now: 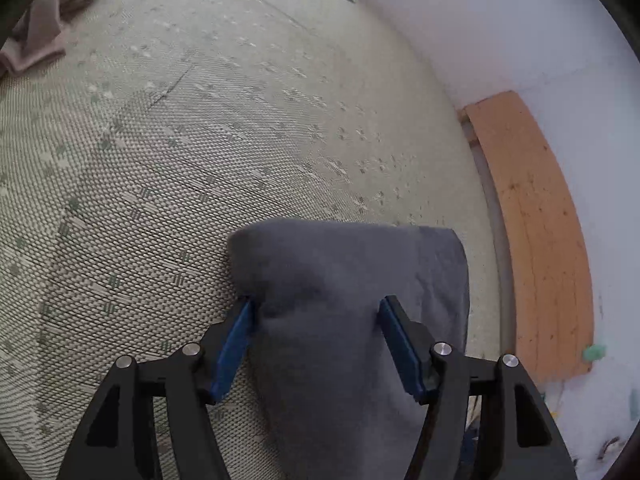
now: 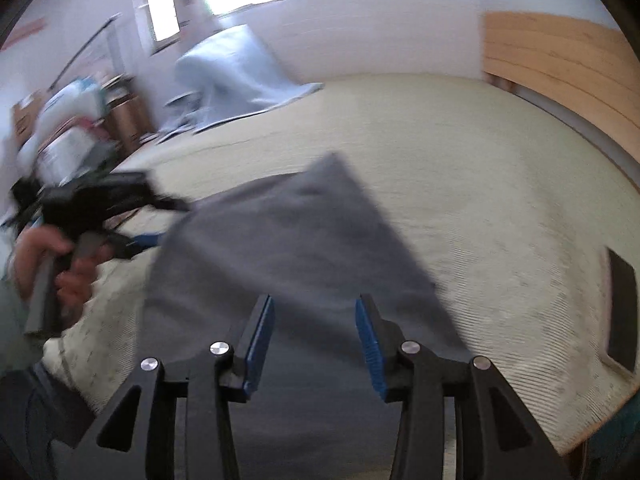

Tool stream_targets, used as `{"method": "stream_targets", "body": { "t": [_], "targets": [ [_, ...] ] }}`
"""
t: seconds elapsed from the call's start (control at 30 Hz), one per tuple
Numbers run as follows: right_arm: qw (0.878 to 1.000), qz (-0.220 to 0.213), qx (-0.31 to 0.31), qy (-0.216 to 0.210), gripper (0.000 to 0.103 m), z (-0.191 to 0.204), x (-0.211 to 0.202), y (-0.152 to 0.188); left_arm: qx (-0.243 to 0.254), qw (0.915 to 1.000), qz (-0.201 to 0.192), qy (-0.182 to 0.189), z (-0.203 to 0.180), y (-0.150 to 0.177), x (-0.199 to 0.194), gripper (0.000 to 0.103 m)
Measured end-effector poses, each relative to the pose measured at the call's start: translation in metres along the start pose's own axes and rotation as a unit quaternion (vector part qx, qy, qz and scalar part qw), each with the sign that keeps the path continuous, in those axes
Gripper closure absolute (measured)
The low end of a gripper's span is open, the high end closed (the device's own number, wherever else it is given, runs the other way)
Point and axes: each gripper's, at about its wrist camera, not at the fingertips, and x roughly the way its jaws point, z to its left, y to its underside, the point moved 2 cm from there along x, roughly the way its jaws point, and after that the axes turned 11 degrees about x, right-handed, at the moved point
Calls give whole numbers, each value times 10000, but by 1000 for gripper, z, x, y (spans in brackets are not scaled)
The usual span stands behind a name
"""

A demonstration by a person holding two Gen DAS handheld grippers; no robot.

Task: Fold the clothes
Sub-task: 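Grasp the folded grey shirt edge with the left gripper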

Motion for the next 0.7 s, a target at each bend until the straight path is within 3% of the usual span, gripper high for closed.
{"method": "stream_targets", "body": {
  "t": [0.03,0.1,0.2,0.4,0.57,0.7],
  "targets": [
    [9999,41,-108,-67,58,10,3,2,-49,10000,-30,21,2,-1,0,39],
    [9992,136,-313,-192,58,28,10,8,-71,10000,-12,-47,7,-1,-1,63],
    [9973,279,-552,-400,58,54,19,15,-245,9997,-45,42,18,-2,-3,81],
    [9931,634,-768,-624,57,84,34,33,-322,9994,-68,55,29,-11,-9,92],
    [9895,1219,-609,-484,57,77,47,55,-529,9986,-72,53,42,-20,-13,93],
    [9876,1371,-612,-449,57,71,37,57,-490,9988,9,-34,43,-24,-14,93]
  ]
}}
